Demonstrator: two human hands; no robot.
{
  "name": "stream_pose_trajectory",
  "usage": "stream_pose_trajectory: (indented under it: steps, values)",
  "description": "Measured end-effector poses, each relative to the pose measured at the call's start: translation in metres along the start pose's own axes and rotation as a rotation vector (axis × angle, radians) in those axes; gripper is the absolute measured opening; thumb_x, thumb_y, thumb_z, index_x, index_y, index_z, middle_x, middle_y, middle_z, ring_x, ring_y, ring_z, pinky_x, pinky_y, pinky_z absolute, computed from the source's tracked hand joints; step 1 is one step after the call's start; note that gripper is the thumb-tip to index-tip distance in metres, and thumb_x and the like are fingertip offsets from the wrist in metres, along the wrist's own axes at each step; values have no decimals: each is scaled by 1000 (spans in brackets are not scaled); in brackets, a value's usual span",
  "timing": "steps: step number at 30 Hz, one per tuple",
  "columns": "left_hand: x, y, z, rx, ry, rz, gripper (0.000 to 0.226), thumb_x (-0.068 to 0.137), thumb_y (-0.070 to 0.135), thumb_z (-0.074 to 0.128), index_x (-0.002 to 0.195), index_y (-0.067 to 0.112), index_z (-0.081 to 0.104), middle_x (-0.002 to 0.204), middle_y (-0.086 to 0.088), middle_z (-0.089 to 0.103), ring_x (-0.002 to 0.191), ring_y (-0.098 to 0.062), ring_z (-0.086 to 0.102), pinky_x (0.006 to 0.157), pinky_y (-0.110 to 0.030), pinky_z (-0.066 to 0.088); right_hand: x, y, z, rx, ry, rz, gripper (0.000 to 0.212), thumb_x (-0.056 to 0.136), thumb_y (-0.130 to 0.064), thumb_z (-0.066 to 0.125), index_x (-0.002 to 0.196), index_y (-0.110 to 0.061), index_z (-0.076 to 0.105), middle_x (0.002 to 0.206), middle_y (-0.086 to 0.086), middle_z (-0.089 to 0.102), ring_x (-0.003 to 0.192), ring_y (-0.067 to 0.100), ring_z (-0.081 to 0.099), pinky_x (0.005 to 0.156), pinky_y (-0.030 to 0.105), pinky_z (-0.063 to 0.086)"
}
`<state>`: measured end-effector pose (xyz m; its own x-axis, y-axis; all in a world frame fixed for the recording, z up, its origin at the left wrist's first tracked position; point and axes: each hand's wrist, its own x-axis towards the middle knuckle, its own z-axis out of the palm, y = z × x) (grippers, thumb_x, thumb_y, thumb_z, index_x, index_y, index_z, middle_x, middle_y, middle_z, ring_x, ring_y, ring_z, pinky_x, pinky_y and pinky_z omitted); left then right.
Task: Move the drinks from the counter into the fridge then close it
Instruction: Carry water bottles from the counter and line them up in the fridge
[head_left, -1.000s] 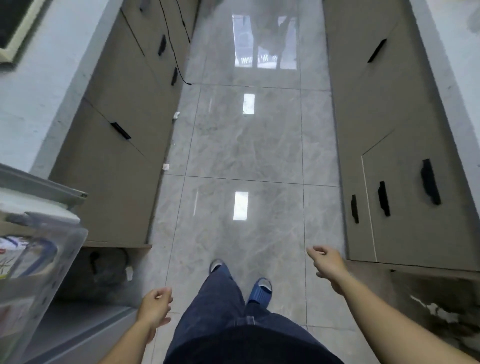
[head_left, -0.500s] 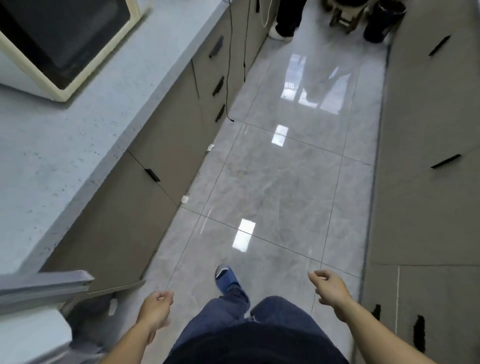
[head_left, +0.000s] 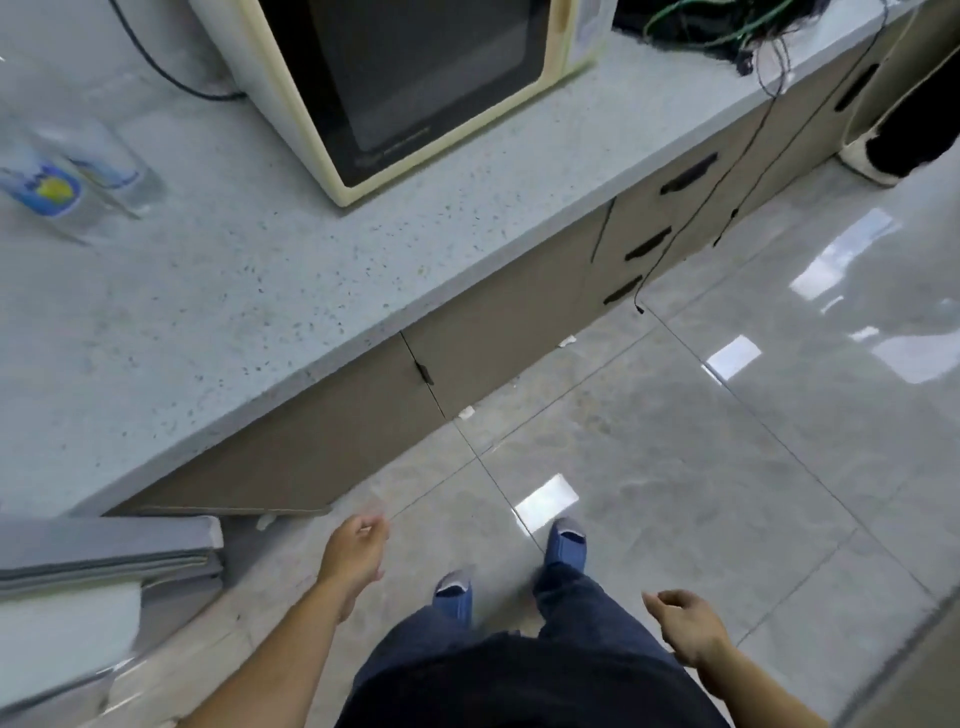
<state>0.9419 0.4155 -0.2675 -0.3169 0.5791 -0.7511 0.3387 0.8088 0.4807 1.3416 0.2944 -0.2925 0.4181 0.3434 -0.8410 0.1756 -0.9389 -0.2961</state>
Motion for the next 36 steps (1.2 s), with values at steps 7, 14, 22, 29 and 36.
stream_pose_trajectory:
  steps: [7, 14, 22, 29, 36]
  values:
    - [-32, 12, 16, -255, 217, -128, 21, 100, 35, 53, 112, 19, 58, 112, -5, 64, 96, -22, 62, 74, -35, 58, 39, -170, -11, -169, -161, -331, 33, 93, -35, 66, 114, -10, 62, 90, 6, 63, 78, 22, 56, 79, 36, 49]
    - [-41, 73, 0, -550, 435, 82, 5, 96, 32, 61, 97, 31, 66, 101, 5, 71, 92, -12, 68, 65, -21, 56, -27, -336, 54, -207, -438, -722, 24, 94, -23, 65, 117, -16, 63, 91, -4, 62, 79, 8, 60, 79, 25, 52]
    - [-11, 179, -102, -794, 647, 396, 10, 91, 39, 65, 100, 37, 68, 99, 5, 73, 88, -7, 70, 65, -22, 58, -115, -465, 141, -202, -604, -1118, 20, 92, -27, 68, 112, -30, 64, 82, -11, 63, 72, -7, 60, 66, 8, 48]
    - [48, 257, -212, -1018, 857, 381, 23, 91, 31, 66, 113, 34, 59, 107, 4, 66, 92, -11, 68, 60, -19, 57, -159, -583, 238, -173, -569, -1252, 35, 90, -36, 69, 122, -34, 57, 102, -9, 62, 81, -2, 62, 71, 14, 51]
    - [114, 315, -284, -1172, 916, 239, 51, 83, 32, 77, 126, 35, 49, 121, 10, 59, 90, 0, 58, 66, -20, 53, -180, -680, 323, -131, -533, -1266, 71, 81, -44, 76, 140, -37, 37, 131, -10, 49, 114, 10, 53, 100, 41, 52]
